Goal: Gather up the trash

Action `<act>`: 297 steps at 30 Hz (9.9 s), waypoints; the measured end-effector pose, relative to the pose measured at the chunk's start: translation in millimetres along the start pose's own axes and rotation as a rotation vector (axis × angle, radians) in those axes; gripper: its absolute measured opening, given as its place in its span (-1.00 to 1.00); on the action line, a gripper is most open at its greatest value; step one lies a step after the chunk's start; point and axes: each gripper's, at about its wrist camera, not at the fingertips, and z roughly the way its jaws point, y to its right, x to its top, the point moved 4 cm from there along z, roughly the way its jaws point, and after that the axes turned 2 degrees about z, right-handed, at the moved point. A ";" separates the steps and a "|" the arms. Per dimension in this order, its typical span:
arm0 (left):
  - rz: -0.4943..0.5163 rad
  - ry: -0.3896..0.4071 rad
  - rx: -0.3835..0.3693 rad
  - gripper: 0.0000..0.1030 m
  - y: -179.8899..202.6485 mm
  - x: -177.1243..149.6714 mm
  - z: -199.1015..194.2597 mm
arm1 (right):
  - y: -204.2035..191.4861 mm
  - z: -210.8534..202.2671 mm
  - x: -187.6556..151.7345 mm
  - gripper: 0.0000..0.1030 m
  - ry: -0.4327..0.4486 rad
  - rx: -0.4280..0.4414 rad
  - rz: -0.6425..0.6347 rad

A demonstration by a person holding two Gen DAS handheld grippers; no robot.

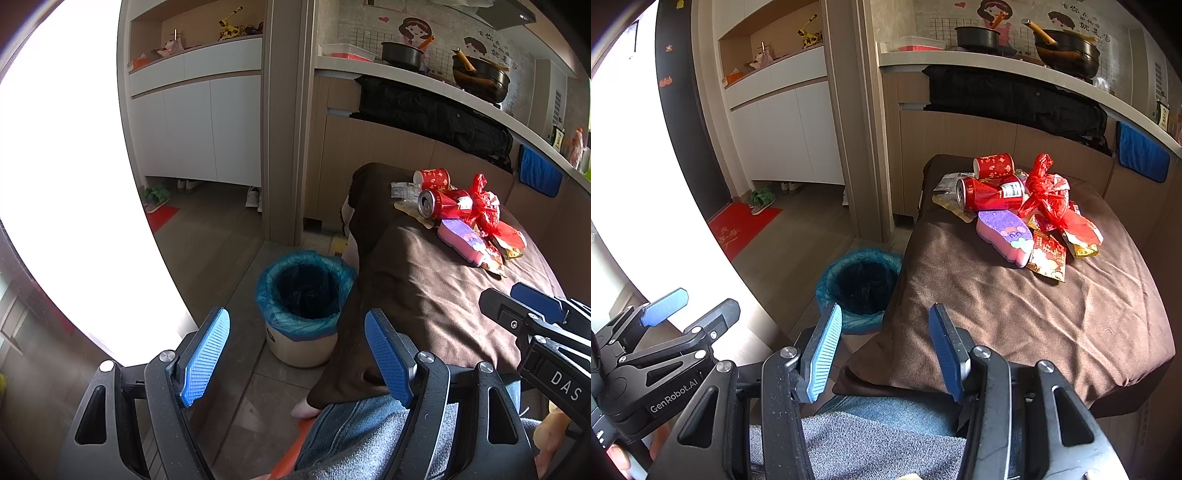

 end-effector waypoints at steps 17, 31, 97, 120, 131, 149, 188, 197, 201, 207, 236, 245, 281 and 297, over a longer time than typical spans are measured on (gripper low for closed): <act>0.003 -0.001 0.000 0.48 0.1 0.2 0.1 | 0.2 -0.8 0.3 -0.10 -0.001 -0.004 0.002; 0.057 0.025 -0.032 0.48 19.7 15.8 11.9 | 23.3 -4.3 8.4 -0.10 0.050 -0.060 0.021; 0.177 0.021 -0.267 0.13 162.6 149.1 239.2 | 156.8 195.8 81.2 0.05 -0.049 -0.031 -0.294; 0.171 -0.043 -0.443 0.13 181.3 147.8 240.4 | 193.8 189.3 88.4 0.14 -0.123 0.106 -0.015; 0.264 -0.101 -0.545 0.13 234.1 153.7 247.8 | 220.7 138.6 72.5 0.14 -0.046 -0.054 0.004; 0.392 -0.388 -0.755 0.13 240.7 165.3 301.1 | 247.3 123.1 53.5 0.15 -0.031 -0.053 0.115; 0.829 -0.173 -0.338 0.34 280.0 99.2 222.8 | 269.7 118.0 50.2 0.15 -0.050 -0.104 0.135; 0.856 -0.200 -0.253 0.37 306.8 112.2 235.7 | 300.5 110.9 43.7 0.15 -0.065 -0.117 0.227; 0.829 -0.234 -0.254 0.37 311.6 122.5 245.0 | 303.5 108.8 41.8 0.15 -0.062 -0.112 0.233; 0.891 -0.248 -0.235 0.37 320.1 123.2 246.8 | 297.3 108.5 44.2 0.15 -0.052 -0.115 0.215; 0.833 -0.307 -0.239 0.45 326.7 141.4 276.0 | 294.8 115.4 42.5 0.15 -0.064 -0.106 0.219; 0.755 -0.335 -0.257 0.26 320.5 149.8 278.4 | 292.7 113.7 42.8 0.15 -0.053 -0.092 0.216; 0.481 -0.218 -0.253 -0.05 184.6 137.7 169.9 | 186.0 119.5 84.5 0.14 -0.045 0.004 0.009; 0.227 -0.212 -0.057 -0.05 24.3 115.7 154.0 | 55.4 145.4 105.3 0.14 -0.085 0.141 -0.153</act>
